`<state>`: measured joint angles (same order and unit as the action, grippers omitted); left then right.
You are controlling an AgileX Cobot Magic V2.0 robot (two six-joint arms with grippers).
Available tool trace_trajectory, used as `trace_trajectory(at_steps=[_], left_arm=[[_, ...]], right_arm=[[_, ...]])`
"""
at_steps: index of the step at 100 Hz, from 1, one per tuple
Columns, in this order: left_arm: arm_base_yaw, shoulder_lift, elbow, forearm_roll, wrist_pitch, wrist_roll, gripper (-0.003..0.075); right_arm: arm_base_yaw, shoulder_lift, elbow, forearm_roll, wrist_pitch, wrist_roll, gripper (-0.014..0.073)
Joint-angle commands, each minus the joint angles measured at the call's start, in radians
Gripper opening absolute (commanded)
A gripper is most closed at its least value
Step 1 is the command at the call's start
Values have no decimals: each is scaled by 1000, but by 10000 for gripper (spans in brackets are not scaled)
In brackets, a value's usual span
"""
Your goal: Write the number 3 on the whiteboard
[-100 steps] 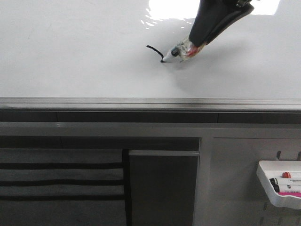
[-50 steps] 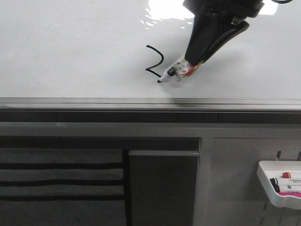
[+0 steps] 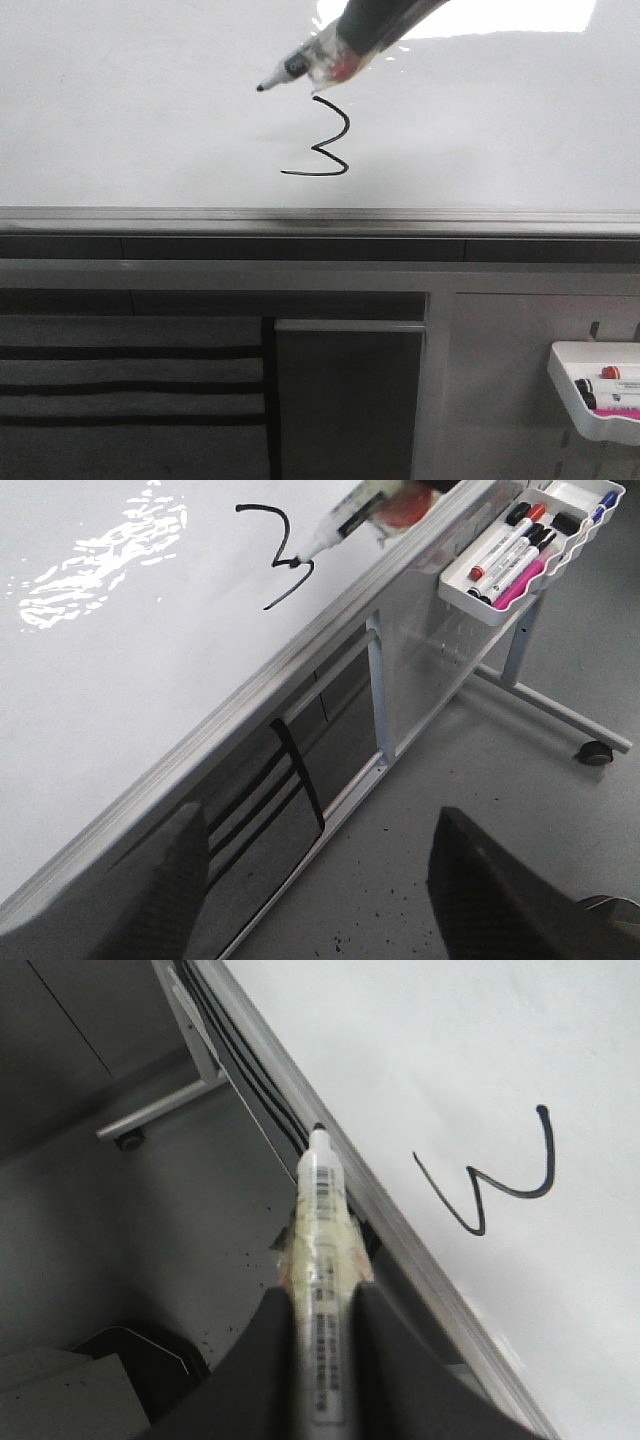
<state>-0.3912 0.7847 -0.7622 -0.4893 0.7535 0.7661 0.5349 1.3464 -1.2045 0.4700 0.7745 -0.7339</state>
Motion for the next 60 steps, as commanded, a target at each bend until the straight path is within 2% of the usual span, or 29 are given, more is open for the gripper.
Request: trace_trajectory(at_steps=[1, 19, 37, 60], left_arm=[[5, -3, -23, -36, -56, -7, 441], [5, -3, -23, -36, -56, -7, 441], [5, -3, -23, -36, -56, -7, 441], [5, -3, -23, -42, -90, -7, 441]], right_arm=[[3, -103, 41, 50, -54, -66, 8], [3, -218, 174, 50, -51, -111, 8], [3, -256, 211, 50, -56, -180, 8], [3, -256, 211, 48, -64, -464, 8]])
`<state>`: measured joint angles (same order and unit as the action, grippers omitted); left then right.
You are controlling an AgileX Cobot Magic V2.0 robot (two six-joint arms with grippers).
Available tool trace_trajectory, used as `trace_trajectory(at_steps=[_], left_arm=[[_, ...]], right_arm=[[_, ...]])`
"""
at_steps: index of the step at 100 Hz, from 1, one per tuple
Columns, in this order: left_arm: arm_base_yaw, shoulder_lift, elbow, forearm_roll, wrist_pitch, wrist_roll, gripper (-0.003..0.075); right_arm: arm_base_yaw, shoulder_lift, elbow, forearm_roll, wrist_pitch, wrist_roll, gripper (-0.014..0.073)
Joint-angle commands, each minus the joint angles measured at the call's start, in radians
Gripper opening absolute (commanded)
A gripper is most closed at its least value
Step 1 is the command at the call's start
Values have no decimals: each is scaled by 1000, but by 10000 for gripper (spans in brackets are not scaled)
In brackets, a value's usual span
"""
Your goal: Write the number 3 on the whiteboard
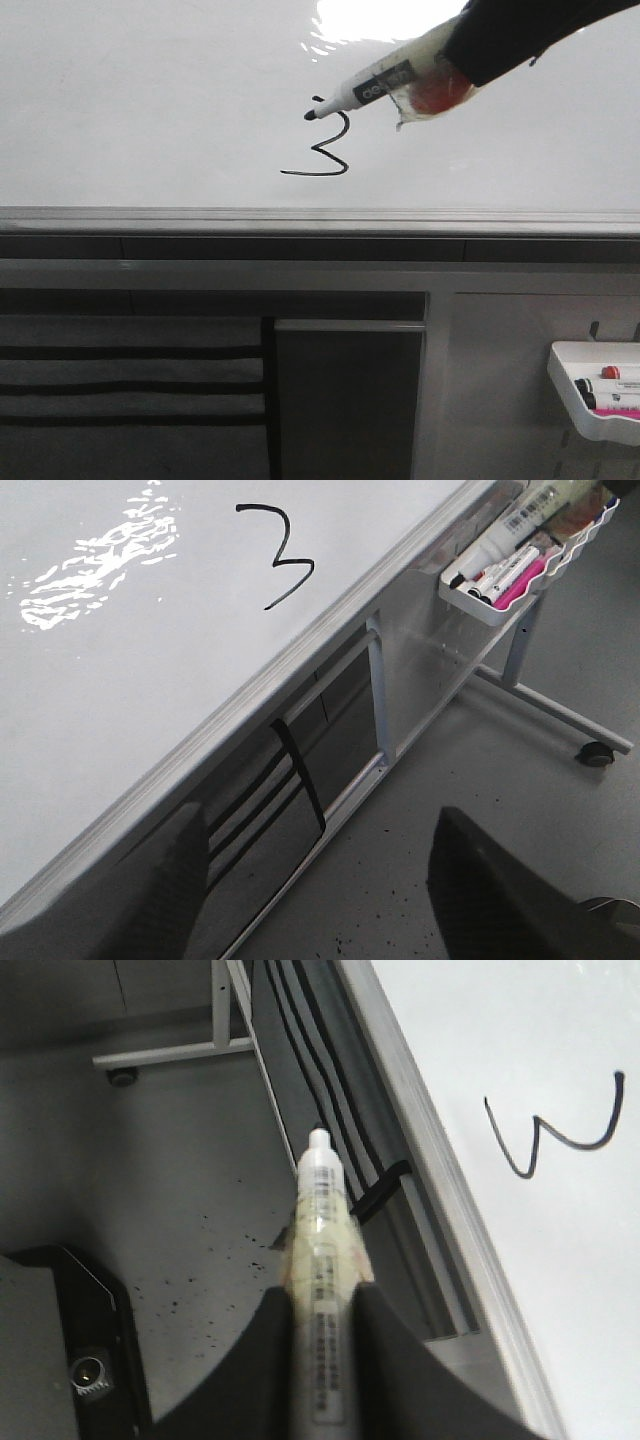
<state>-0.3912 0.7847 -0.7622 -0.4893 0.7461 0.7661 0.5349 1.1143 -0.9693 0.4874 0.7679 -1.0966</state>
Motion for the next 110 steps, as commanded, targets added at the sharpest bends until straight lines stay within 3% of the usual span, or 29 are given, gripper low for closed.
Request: trace_trajectory(at_steps=[1, 18, 26, 56, 80, 110], left_arm=[[5, -3, -23, -44, -82, -7, 441], [-3, 10, -23, -58, -106, 19, 441], [-26, 38, -36, -63, -98, 152, 441], [-251, 257, -171, -46, -81, 310, 441], [-362, 408, -290, -23, -83, 321, 441], [-368, 448, -312, -21, -85, 321, 420]], right_arm=[[3, -24, -24, 31, -62, -109, 8], [16, -24, -24, 33, -112, -228, 8], [40, -24, -24, 33, -128, -281, 8], [153, -24, -24, 33, -219, -375, 8], [171, -24, -24, 28, -228, -375, 8], [171, -24, -24, 28, -228, -375, 8]])
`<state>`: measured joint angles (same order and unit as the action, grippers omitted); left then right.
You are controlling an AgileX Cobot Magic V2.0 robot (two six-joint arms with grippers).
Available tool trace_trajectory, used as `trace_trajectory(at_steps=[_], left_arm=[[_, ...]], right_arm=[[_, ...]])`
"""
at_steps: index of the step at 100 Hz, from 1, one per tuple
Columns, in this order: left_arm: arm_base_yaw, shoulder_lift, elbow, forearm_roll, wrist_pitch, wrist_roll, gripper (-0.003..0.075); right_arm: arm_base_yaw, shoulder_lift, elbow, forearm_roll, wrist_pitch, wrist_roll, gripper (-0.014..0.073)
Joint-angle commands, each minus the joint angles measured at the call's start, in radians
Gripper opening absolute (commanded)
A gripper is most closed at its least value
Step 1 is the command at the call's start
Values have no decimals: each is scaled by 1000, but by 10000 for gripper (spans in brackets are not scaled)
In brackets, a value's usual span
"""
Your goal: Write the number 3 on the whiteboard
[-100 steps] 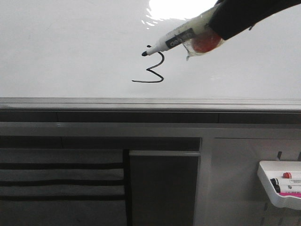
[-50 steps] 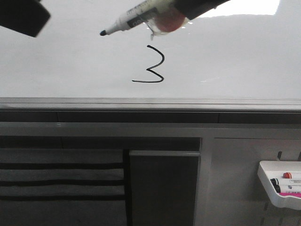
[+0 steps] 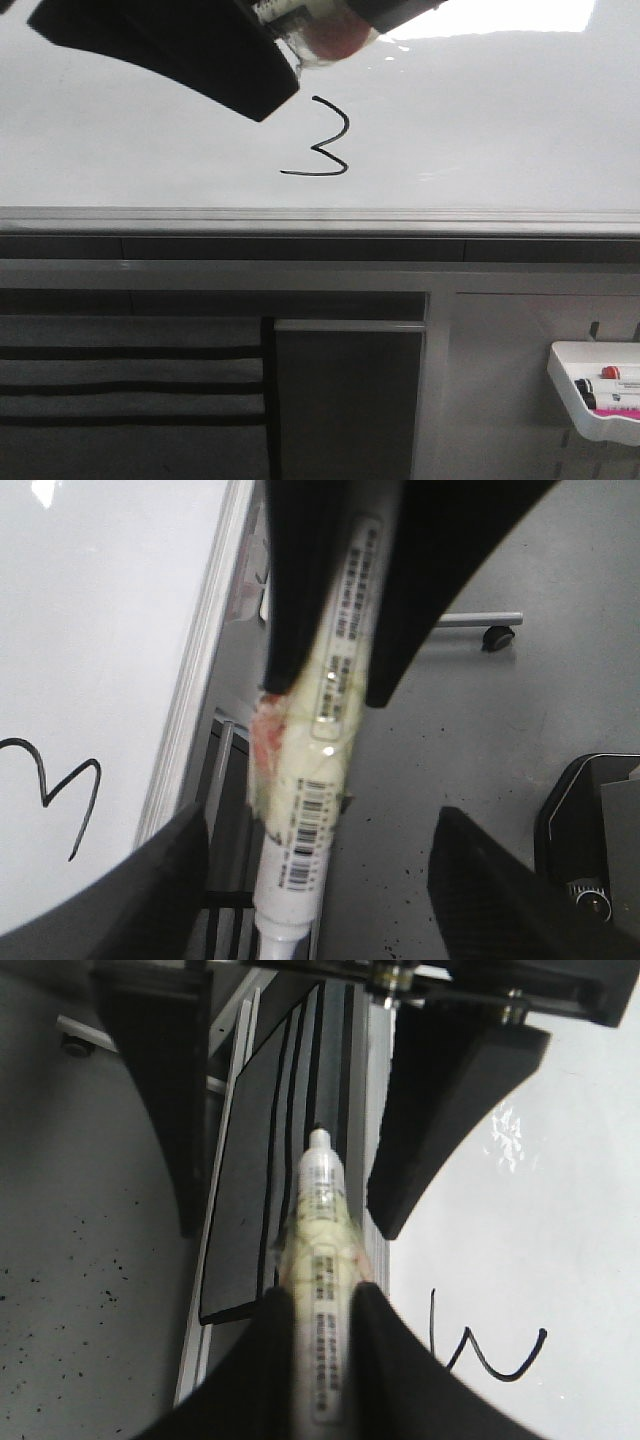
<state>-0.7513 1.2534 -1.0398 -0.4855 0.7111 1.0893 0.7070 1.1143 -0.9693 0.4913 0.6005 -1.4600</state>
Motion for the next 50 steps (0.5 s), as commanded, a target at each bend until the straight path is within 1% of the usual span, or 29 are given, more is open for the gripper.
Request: trace_trajectory(at_steps=[1, 6, 21, 30, 50], left_arm=[[-8, -21, -34, -24, -51, -3, 417], [-8, -21, -34, -24, -51, -3, 379], [-8, -21, -36, -24, -59, -3, 223], [-8, -21, -36, -24, -59, -3, 148], [-8, -21, -36, -24, -59, -3, 43]], right_arm=[[-1, -24, -24, 24, -61, -11, 8], [-1, -24, -24, 24, -61, -11, 8], [-1, -22, -23, 24, -61, -11, 8], [-1, -22, -23, 24, -59, -11, 8], [-1, -22, -23, 31, -57, -11, 8]])
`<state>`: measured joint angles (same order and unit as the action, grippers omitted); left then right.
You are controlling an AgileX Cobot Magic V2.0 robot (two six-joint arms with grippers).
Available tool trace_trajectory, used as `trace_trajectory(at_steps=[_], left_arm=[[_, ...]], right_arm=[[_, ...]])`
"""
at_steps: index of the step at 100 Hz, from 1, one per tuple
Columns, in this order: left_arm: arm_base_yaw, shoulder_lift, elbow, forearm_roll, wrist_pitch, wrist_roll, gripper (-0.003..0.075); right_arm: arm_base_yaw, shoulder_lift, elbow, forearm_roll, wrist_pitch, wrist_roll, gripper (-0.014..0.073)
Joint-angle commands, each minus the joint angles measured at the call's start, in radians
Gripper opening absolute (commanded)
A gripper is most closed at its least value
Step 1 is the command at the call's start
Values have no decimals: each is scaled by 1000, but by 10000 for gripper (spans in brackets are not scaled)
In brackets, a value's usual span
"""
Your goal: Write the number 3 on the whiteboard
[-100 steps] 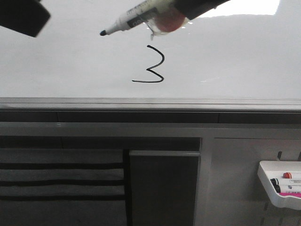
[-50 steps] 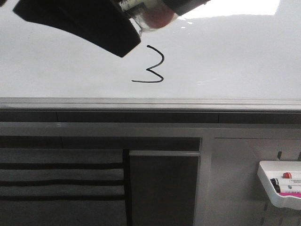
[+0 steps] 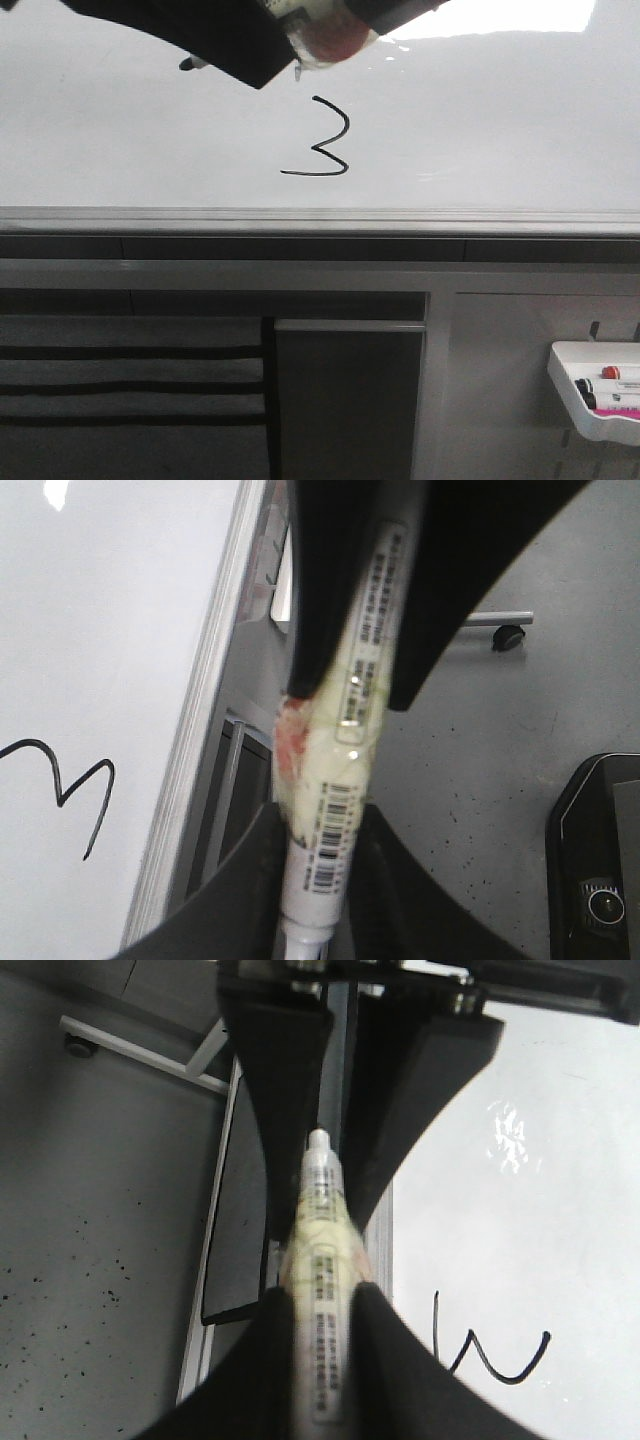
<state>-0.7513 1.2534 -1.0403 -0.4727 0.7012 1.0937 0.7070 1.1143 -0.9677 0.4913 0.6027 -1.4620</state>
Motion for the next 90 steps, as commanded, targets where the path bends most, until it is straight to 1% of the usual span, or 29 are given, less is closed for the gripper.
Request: trace_trajectory(at_steps=[1, 21, 31, 50, 55, 70, 81, 90], left_arm=[[-8, -21, -36, -37, -49, -7, 37], [-8, -21, -36, -37, -49, -7, -21], [-8, -21, -36, -37, -49, -7, -20], [-6, -21, -36, -37, -49, -7, -20], [-6, -21, -36, -37, -49, -7, -20], [0, -21, -36, -35, -49, -9, -20], [45, -21, -36, -35, -49, -24, -20], [124, -21, -36, -35, -53, -66, -20]], right_arm=[[-1, -22, -25, 32, -59, -9, 8], [-1, -22, -25, 32, -44, -9, 8], [-1, -22, -25, 32, -4, -9, 8], [-1, -22, -25, 33, -15, 21, 21], [-1, -22, -25, 33, -15, 21, 58], [-3, -22, -25, 33, -19, 82, 246], [-36, -35, -25, 31, -16, 140, 300], [-99, -64, -25, 29, -12, 218, 305]])
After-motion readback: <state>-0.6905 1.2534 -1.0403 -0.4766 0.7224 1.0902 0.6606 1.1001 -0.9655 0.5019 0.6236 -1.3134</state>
